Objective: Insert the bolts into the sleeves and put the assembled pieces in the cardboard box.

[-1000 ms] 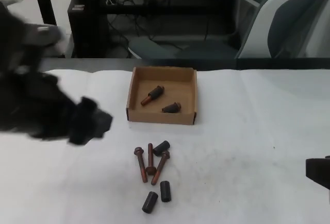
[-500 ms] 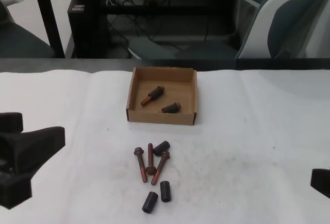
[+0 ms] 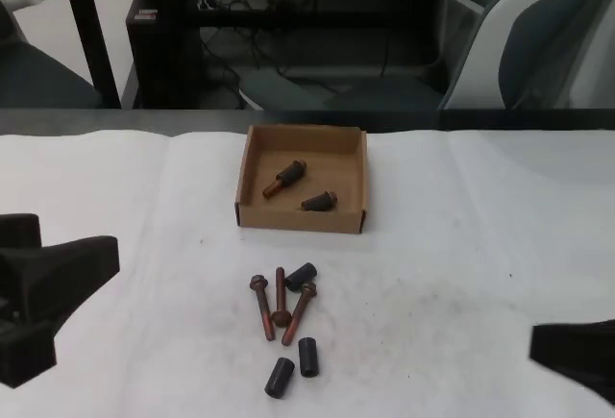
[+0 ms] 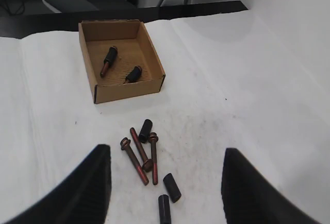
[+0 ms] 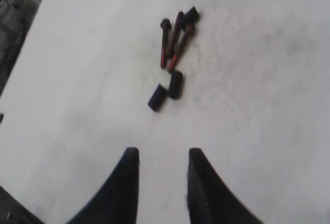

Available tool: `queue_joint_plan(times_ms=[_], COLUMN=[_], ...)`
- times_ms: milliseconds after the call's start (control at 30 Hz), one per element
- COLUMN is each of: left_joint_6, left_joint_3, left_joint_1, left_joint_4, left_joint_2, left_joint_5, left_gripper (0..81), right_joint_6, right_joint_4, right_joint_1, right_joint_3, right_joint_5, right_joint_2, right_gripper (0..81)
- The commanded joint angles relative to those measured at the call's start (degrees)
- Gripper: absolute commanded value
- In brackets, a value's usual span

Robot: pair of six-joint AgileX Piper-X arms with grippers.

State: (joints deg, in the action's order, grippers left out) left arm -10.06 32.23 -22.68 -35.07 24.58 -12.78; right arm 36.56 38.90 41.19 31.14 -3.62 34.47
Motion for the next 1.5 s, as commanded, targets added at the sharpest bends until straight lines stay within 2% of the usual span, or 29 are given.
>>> queue_joint_plan(times_ms=[0,233,467,767,1000,1200,1467], left_joint_6=[-0.1,-0.1,-0.1,0.1,0.2,3.4,4.5], left_joint_3=[-0.1,-0.1,-0.1,-0.1,-0.1,-0.1,-0.1], left_joint_1=[-0.2,-0.2,-0.2,-0.2,-0.2,-0.2,-0.2], left_joint_4=[0.2,0.2,0.2,0.2,0.2,0.2,0.2], left_joint_2=[-0.4,-0.4,-0.4,-0.4,-0.4,-0.4,-0.4], left_joint_5=[0.8,0.8,0.8,0.8,0.8,0.8,0.8], left_gripper=[62.0,62.0,62.0,62.0,62.0,62.0,62.0], right_joint_6=[0.7,0.2,-4.6,-7.3,-8.7,-8.6,-8.6], right_joint_4=[2.1,3.0,8.7,10.3,11.3,12.0,11.9], right_joint_1=[-0.1,-0.1,0.2,0.6,0.6,0.6,1.2], right_joint_3=[3.5,13.5,25.2,37.9,44.1,44.4,44.4], right_joint_5=[-1.9,-2.1,-4.5,-4.3,-4.2,-4.0,-3.6], right_joint_2=[6.0,24.9,45.3,63.4,69.8,70.5,70.5], right_gripper=[33.6,33.6,33.6,33.6,33.6,41.0,41.4])
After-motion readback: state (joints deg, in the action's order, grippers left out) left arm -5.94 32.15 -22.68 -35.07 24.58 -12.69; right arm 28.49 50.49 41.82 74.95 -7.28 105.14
